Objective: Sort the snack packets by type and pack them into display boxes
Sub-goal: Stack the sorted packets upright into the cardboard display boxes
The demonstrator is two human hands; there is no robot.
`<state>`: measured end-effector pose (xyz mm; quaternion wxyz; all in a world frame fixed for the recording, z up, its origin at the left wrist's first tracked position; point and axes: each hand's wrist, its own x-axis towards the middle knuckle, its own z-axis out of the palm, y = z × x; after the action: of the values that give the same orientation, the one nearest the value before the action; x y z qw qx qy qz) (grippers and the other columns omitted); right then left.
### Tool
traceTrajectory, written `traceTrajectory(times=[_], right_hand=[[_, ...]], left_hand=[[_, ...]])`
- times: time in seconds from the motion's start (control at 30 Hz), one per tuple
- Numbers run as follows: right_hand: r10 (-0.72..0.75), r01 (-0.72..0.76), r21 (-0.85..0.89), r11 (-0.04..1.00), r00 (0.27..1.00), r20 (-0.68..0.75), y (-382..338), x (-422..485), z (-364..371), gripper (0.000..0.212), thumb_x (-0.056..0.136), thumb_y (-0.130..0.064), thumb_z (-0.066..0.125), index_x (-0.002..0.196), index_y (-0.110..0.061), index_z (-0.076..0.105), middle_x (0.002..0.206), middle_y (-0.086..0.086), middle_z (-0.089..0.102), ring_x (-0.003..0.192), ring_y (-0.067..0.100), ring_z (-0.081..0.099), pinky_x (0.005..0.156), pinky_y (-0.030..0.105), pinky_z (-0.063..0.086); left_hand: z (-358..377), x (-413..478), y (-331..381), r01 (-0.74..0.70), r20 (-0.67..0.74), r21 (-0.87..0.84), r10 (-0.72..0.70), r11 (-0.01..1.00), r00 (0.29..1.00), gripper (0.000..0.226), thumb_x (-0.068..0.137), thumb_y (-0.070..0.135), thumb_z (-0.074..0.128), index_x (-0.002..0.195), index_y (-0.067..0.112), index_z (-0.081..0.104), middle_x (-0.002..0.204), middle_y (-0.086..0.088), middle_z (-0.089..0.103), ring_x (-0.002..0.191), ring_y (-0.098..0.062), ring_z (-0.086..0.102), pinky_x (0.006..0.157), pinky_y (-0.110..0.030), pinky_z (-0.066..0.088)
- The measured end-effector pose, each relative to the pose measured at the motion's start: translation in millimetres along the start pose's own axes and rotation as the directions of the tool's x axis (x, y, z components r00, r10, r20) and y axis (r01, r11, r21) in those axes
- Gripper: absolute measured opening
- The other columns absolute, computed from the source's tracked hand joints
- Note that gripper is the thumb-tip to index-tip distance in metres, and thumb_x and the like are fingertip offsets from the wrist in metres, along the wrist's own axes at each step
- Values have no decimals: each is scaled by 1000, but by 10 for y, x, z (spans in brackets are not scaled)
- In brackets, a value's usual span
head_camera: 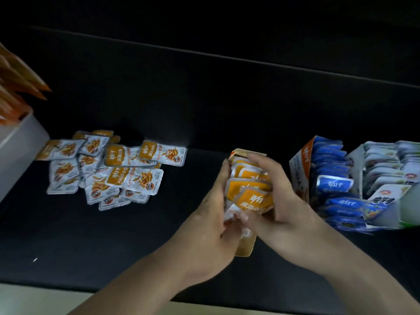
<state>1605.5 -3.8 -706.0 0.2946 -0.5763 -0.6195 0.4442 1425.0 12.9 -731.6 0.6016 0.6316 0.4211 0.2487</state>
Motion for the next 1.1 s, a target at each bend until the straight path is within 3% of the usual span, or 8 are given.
traceTrajectory(times=[0.27,0.37,0.43,0.5,0.6,0.87,1.03,1.1], right_hand=[[-150,147,-38,988,984,-96,36,78,-144,74,74,-3,88,128,-39,53,119,-14,63,113,11,67,84,24,60],[-151,135,-109,985,976,-157,179,99,-73,76,75,-5,87,128,-44,49,123,-16,59,118,8,64,87,25,60],[-158,129,-156,979,968,-193,282,103,-20,77,76,-4,86,129,-46,48,127,-14,56,119,6,62,91,24,58],[-187,148,-187,971,959,-212,340,121,44,77,76,-4,85,129,-46,48,127,-14,52,119,5,60,94,21,54],[-217,172,-208,963,951,-218,381,157,155,77,76,-4,84,128,-47,47,127,-15,49,118,2,59,93,16,52],[-200,176,-112,978,943,-268,508,226,205,77,80,-3,85,132,-45,47,132,-11,51,122,3,58,96,21,54],[-364,83,-645,760,876,-317,729,249,286,72,70,-15,90,129,-35,53,126,-6,52,117,21,48,97,48,49],[-360,-14,-706,708,852,-379,783,252,252,76,65,-23,93,132,-33,58,131,2,48,120,29,44,99,52,43]], left_hand=[[3,113,-12,-28,-9,198,31,980,999,95,101,27,64,153,65,-6,146,30,48,129,5,54,109,-30,48],[-48,144,-154,-56,-141,583,169,811,975,72,94,32,63,156,44,29,136,22,45,124,-3,51,96,-28,53],[-88,163,-295,15,-230,677,192,736,954,70,89,40,60,154,34,35,137,15,38,122,-6,45,90,-28,53],[-88,183,-447,88,-294,592,113,801,949,74,91,42,66,156,36,31,138,16,36,119,-2,46,87,-25,52],[-30,233,-617,147,-260,426,-34,893,965,50,94,32,70,140,42,51,121,18,53,103,-4,61,81,-24,56],[-17,209,-823,149,-245,235,-90,961,965,33,100,22,63,122,47,63,107,19,69,101,-1,67,85,-33,61],[-3,216,-879,137,-229,258,-78,956,970,39,100,22,60,127,50,59,111,16,69,102,-6,67,84,-35,61],[-6,216,-902,136,-226,268,-74,954,971,39,101,23,60,129,50,58,111,17,68,103,-5,67,84,-35,61]])
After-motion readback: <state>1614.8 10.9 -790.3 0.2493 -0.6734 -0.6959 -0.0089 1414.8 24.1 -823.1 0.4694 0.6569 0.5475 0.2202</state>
